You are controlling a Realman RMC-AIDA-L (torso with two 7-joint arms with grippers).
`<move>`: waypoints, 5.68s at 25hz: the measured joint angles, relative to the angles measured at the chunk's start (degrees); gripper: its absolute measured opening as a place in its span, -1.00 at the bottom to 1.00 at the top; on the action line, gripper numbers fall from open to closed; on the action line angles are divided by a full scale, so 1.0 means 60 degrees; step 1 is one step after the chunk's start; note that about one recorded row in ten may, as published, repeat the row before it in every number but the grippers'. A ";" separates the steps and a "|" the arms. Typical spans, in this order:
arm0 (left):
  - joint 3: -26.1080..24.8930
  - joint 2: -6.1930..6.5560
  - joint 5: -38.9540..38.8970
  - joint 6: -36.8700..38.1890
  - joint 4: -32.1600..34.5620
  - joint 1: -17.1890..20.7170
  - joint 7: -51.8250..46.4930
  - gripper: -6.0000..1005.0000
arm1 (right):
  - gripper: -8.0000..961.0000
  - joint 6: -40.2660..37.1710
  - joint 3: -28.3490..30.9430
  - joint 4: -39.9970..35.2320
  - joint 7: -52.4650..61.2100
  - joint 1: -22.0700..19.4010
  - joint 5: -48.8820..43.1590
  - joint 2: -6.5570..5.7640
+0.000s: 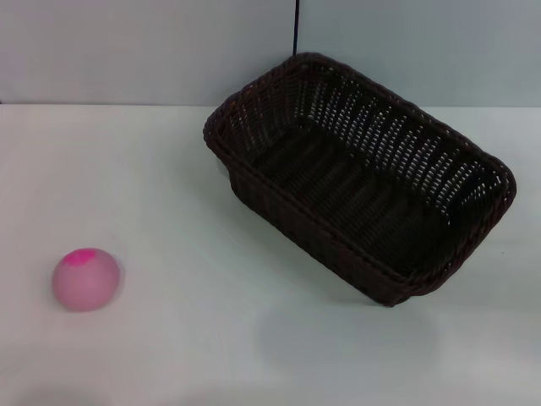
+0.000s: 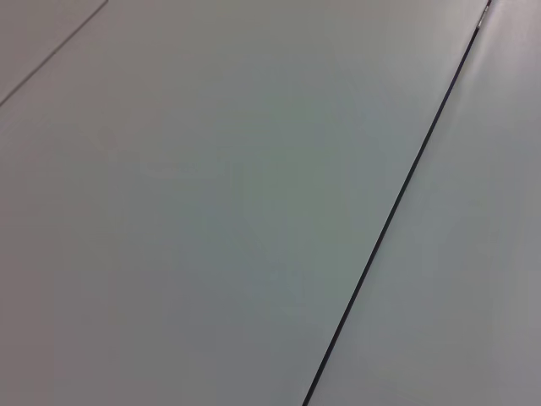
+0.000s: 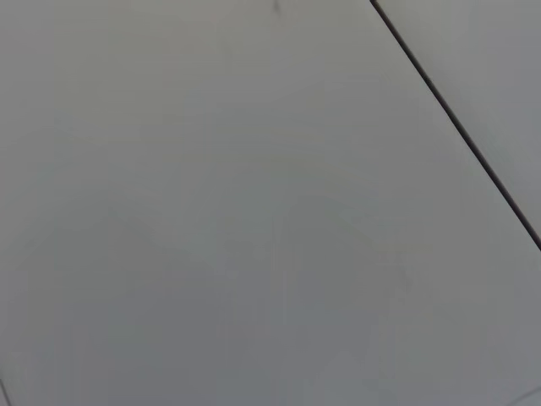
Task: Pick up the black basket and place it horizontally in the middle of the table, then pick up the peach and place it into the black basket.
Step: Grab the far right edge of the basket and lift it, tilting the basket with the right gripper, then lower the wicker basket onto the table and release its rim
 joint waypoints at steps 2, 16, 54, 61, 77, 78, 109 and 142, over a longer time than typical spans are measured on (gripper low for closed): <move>0.0000 -0.0002 0.0002 -0.0002 0.0000 -0.0003 -0.0007 0.37 | 0.04 -0.0014 0.0001 -0.0001 0.0008 0.0000 0.0000 -0.0006; 0.0000 0.0008 0.0004 -0.0007 0.0018 -0.0125 -0.0117 0.37 | 0.12 -0.0146 -0.0015 -0.1083 0.1757 0.0260 -0.1625 -0.0231; 0.0281 -0.0034 0.0132 -0.0564 -0.0147 -0.0146 -0.0116 0.37 | 0.73 -0.2722 -0.4267 -0.8273 1.1392 0.3612 -1.1111 -0.1503; 0.0403 -0.0035 0.0131 -0.0620 -0.0147 -0.0173 -0.0116 0.37 | 0.72 -0.2018 -0.4509 -0.7357 1.1327 0.3521 -1.1109 -0.1325; 0.0621 -0.0040 0.0119 -0.0793 -0.0228 -0.0217 -0.0116 0.37 | 0.71 -0.1229 -0.4604 -0.6577 1.1081 0.3530 -1.1024 -0.1046; 0.0621 -0.0040 0.0119 -0.0793 -0.0228 -0.0217 -0.0116 0.37 | 0.71 -0.1168 -0.4614 -0.6440 1.1082 0.3562 -1.1025 -0.1045; 0.0762 -0.0046 0.0120 -0.0896 -0.0264 -0.0164 -0.0119 0.37 | -0.48 -0.0622 -0.4629 -0.5938 1.0430 0.2977 -0.9532 -0.0957; 0.0761 -0.0034 0.0120 -0.0989 -0.0365 -0.0411 -0.0131 0.37 | -0.59 -0.0844 -0.4607 -0.4812 0.5735 0.2510 -0.5577 -0.0863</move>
